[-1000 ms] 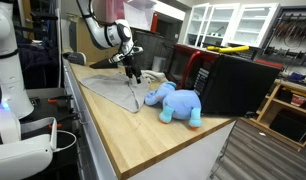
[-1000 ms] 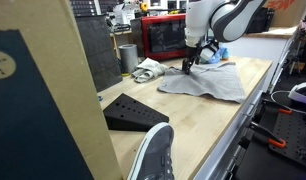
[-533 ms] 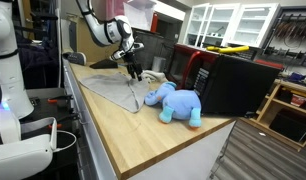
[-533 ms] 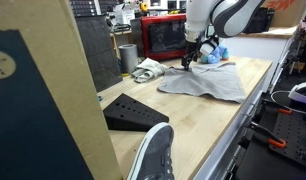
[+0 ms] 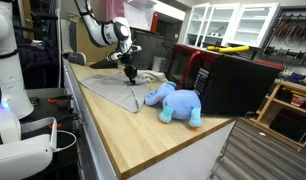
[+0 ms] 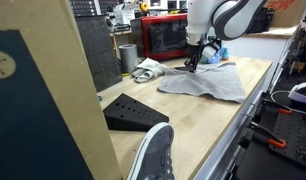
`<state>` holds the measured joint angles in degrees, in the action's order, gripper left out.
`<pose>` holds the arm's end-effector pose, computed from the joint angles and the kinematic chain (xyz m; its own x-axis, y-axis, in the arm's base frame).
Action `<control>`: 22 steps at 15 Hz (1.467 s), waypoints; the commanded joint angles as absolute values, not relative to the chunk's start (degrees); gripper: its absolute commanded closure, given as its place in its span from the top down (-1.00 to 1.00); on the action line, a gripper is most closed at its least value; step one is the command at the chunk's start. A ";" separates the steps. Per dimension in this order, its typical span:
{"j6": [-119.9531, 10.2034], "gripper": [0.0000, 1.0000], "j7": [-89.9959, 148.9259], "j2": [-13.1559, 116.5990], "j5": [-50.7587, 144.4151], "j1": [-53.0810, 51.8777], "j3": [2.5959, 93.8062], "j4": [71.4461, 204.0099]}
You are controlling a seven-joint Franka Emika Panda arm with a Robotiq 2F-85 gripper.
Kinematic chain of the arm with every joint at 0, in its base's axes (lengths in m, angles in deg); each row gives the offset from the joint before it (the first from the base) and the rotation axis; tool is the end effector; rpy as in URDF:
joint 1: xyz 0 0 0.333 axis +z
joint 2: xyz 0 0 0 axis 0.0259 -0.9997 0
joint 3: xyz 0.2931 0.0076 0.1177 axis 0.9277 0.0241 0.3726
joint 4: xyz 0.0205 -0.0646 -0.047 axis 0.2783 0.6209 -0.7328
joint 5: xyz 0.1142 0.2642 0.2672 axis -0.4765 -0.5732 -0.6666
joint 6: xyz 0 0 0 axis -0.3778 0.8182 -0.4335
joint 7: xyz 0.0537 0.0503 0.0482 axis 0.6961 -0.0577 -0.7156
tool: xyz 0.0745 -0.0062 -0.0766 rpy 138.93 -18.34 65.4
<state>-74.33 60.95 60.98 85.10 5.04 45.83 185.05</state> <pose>0.4934 0.0224 0.2596 0.9761 0.0425 0.2133 -0.0245 -0.9530 0.3020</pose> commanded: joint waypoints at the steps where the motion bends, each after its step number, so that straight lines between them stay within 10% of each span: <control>1: -72.61 -1.00 54.88 63.03 77.25 3.38 48.49 186.91; 22: -87.17 -0.99 39.32 65.30 107.72 2.67 46.27 181.21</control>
